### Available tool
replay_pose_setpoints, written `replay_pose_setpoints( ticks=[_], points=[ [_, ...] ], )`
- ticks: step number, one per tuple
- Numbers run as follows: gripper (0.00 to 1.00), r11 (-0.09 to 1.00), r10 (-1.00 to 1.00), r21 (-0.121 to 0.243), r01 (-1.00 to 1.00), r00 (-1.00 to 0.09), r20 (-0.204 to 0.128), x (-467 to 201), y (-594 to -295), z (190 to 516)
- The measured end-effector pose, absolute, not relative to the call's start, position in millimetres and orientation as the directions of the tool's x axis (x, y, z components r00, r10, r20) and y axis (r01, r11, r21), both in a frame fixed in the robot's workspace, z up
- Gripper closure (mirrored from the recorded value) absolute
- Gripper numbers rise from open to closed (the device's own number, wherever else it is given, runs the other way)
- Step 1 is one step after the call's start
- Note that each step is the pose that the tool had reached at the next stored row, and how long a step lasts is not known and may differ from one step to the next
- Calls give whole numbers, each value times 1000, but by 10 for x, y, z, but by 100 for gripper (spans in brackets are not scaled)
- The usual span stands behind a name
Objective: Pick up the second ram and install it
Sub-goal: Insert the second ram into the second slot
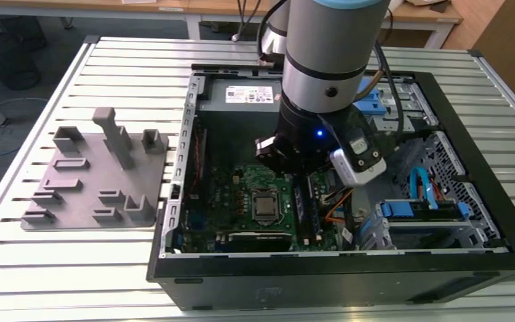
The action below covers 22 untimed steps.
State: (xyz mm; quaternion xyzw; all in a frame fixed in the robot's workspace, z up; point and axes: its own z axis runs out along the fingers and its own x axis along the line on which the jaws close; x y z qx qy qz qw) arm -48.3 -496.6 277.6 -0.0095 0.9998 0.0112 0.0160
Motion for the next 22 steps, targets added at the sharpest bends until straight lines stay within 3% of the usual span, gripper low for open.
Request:
replay_pose_setpoints(
  ticks=[22],
  points=[
    [86, 995, 101, 21, 101, -994, -32, -482, -4966, 2774]
  ],
)
